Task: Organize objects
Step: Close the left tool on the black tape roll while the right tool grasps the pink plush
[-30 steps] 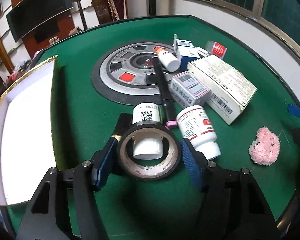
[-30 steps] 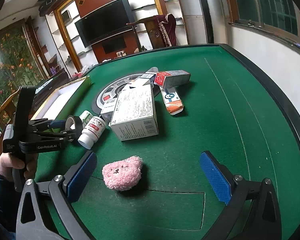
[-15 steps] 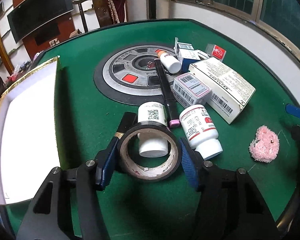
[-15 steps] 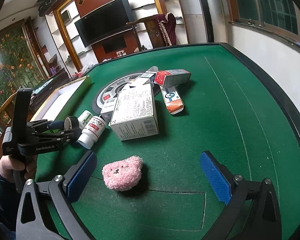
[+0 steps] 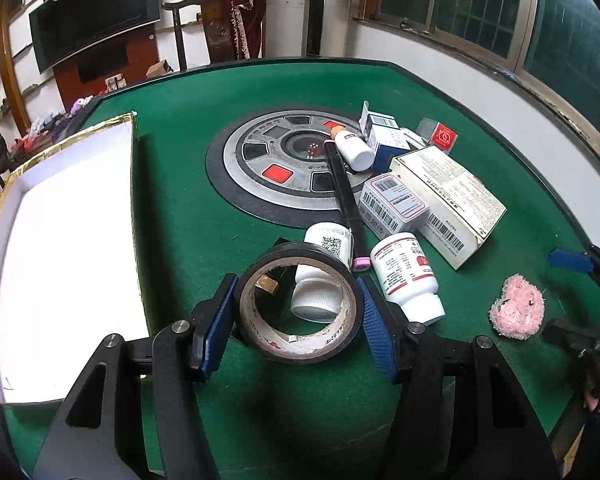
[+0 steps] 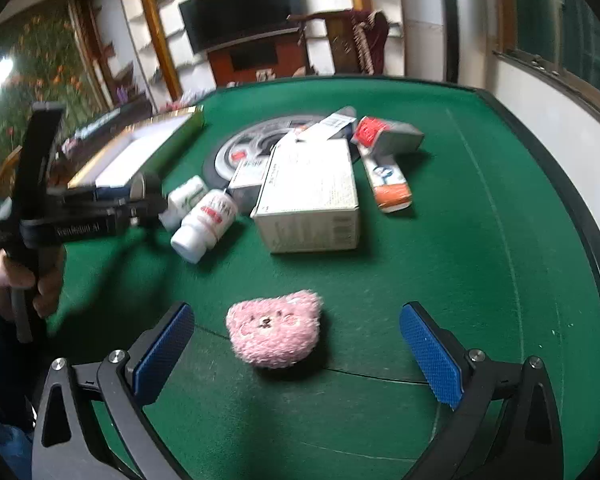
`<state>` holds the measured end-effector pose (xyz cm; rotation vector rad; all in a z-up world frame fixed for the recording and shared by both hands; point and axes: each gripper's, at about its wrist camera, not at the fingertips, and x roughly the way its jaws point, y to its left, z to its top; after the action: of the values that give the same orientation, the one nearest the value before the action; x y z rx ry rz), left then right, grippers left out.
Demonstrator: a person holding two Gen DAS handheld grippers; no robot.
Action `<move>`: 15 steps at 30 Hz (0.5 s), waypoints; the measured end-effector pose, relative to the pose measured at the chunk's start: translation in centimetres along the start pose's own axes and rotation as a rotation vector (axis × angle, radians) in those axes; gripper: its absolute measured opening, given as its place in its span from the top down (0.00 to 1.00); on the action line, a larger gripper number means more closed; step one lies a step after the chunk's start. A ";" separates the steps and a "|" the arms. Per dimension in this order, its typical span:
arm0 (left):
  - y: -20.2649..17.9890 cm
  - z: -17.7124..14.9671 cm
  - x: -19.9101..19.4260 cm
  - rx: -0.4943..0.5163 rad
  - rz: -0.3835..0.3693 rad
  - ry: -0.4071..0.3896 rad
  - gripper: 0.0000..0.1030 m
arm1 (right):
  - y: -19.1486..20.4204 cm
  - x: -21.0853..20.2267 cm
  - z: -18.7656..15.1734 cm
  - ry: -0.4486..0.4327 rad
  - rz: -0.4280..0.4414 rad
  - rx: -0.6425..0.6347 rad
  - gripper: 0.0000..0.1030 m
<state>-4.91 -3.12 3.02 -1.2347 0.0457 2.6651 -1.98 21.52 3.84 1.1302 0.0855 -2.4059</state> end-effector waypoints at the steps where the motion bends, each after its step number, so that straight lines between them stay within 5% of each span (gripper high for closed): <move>1: 0.0 0.0 0.0 0.003 -0.004 0.000 0.42 | 0.4 0.2 0.0 0.005 -0.001 -0.018 0.00; 8: -0.2 -0.1 -0.1 0.013 -0.008 0.001 0.42 | 3.0 1.5 -0.1 0.053 -0.022 -0.151 0.06; 12: -0.3 -0.1 -0.1 0.012 -0.008 0.005 0.42 | 3.1 3.0 -0.2 0.134 -0.026 -0.163 0.43; 15: -0.3 -0.2 -0.1 0.014 -0.007 0.006 0.42 | 3.0 3.4 -0.1 0.153 -0.044 -0.162 0.52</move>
<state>-4.66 -2.87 2.98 -1.2368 0.0606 2.6505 -2.39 17.53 1.70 1.2454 0.3529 -2.2994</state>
